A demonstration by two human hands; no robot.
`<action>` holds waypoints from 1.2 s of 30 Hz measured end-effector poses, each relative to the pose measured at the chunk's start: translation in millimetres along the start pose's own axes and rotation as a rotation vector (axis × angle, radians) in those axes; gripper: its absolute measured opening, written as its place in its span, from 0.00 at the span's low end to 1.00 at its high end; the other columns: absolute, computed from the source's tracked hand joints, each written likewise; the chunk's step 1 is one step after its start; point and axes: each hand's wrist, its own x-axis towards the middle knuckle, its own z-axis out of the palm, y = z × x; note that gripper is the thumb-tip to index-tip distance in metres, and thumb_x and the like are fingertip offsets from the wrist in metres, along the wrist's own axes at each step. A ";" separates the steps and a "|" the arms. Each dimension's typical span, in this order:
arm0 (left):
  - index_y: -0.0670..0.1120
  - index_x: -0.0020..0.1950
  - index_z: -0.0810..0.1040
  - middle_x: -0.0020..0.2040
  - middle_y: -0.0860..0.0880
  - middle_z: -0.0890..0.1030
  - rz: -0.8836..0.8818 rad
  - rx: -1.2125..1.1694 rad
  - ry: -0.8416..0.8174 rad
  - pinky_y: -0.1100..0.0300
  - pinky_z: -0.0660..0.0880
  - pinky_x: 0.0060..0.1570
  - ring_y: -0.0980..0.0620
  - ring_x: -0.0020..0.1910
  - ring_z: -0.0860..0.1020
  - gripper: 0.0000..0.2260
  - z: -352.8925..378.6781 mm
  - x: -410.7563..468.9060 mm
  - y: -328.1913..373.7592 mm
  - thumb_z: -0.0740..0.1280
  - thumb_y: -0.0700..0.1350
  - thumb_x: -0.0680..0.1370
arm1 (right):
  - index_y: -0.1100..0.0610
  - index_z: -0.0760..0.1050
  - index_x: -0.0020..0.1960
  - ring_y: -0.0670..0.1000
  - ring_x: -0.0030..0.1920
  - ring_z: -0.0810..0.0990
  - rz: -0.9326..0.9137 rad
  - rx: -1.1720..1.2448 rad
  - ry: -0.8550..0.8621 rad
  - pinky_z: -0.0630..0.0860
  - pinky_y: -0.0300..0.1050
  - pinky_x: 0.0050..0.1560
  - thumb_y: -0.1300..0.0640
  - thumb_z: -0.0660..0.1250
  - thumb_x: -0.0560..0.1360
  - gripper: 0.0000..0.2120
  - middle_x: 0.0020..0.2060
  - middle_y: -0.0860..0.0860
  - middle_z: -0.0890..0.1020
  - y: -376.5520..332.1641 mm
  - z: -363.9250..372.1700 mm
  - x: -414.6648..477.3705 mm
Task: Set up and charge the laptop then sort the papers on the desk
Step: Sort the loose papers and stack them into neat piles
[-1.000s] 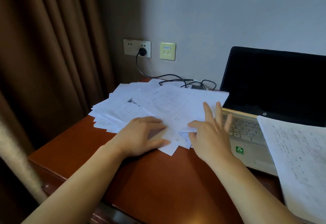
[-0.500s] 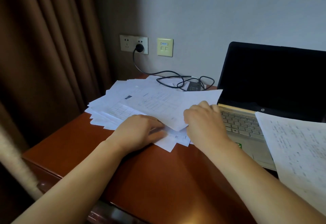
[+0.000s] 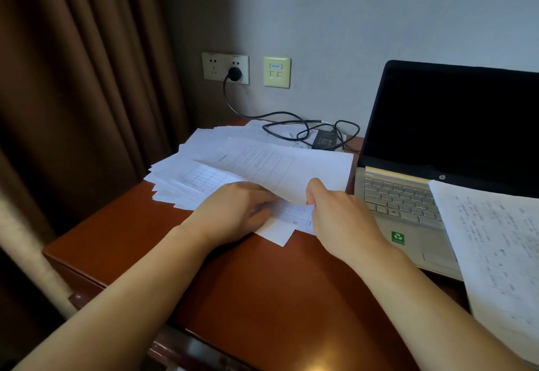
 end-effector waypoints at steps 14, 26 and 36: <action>0.50 0.53 0.84 0.48 0.50 0.85 0.000 0.140 0.063 0.49 0.78 0.40 0.44 0.45 0.81 0.14 6.6 1.4 -1.2 0.59 0.48 0.78 | 0.52 0.61 0.54 0.57 0.35 0.69 -0.099 0.061 0.035 0.63 0.50 0.35 0.71 0.55 0.73 0.18 0.33 0.46 0.67 -6.9 -10.4 -1.6; 0.50 0.52 0.86 0.47 0.47 0.81 0.082 0.217 0.408 0.50 0.74 0.40 0.44 0.45 0.77 0.06 0.1 1.8 -4.8 0.70 0.48 0.79 | 0.45 0.75 0.63 0.50 0.58 0.77 -0.109 0.041 -0.031 0.72 0.47 0.48 0.43 0.58 0.81 0.15 0.58 0.42 0.78 -5.9 -2.7 -1.1; 0.55 0.52 0.83 0.53 0.59 0.82 0.046 -0.015 -0.031 0.56 0.75 0.55 0.56 0.54 0.78 0.21 -4.6 -7.9 -2.8 0.65 0.70 0.73 | 0.52 0.78 0.48 0.55 0.40 0.77 0.103 -0.048 0.130 0.66 0.45 0.34 0.51 0.55 0.83 0.14 0.44 0.49 0.81 0.3 -0.8 4.4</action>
